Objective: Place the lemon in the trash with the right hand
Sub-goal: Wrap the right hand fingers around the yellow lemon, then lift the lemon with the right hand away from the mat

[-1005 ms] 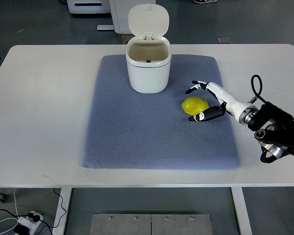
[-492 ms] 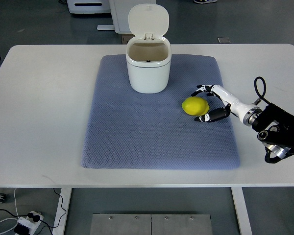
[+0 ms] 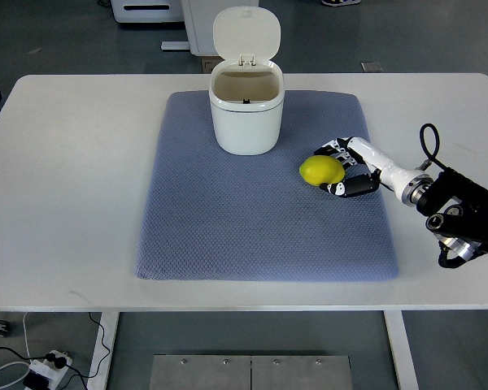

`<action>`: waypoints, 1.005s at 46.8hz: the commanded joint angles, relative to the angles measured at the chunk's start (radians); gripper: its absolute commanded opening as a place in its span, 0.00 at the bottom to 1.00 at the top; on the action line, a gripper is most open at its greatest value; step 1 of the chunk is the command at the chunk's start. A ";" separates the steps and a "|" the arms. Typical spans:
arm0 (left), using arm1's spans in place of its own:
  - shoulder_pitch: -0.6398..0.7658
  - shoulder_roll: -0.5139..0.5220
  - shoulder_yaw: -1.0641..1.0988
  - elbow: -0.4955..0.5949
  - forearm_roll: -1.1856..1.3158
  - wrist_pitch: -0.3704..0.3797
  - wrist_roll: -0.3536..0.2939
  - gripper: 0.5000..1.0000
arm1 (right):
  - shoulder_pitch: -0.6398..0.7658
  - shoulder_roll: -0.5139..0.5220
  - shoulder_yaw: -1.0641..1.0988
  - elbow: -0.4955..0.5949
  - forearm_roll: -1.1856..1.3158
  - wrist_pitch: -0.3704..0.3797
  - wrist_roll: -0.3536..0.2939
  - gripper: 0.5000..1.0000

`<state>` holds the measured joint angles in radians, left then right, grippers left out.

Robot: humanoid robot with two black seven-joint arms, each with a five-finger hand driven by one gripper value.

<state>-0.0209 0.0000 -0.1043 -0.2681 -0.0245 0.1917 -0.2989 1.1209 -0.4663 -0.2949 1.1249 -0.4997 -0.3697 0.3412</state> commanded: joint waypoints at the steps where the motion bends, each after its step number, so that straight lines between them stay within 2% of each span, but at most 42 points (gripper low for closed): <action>1: 0.001 0.000 0.000 0.001 0.000 0.000 0.001 1.00 | 0.011 0.000 -0.012 0.003 0.000 0.000 0.002 0.00; 28: -0.001 0.000 0.000 0.000 0.000 0.000 0.000 1.00 | 0.030 -0.023 -0.023 0.019 0.006 0.006 0.019 0.00; 40: -0.001 0.000 0.000 0.001 0.000 0.000 0.000 1.00 | 0.053 -0.112 -0.015 0.041 0.015 0.037 0.053 0.00; 47: -0.001 0.000 -0.001 0.001 0.000 0.000 0.000 1.00 | 0.086 -0.196 0.003 0.044 0.062 0.101 0.058 0.00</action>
<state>-0.0214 0.0000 -0.1042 -0.2675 -0.0245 0.1917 -0.2993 1.1915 -0.6303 -0.3023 1.1684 -0.4570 -0.2968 0.3977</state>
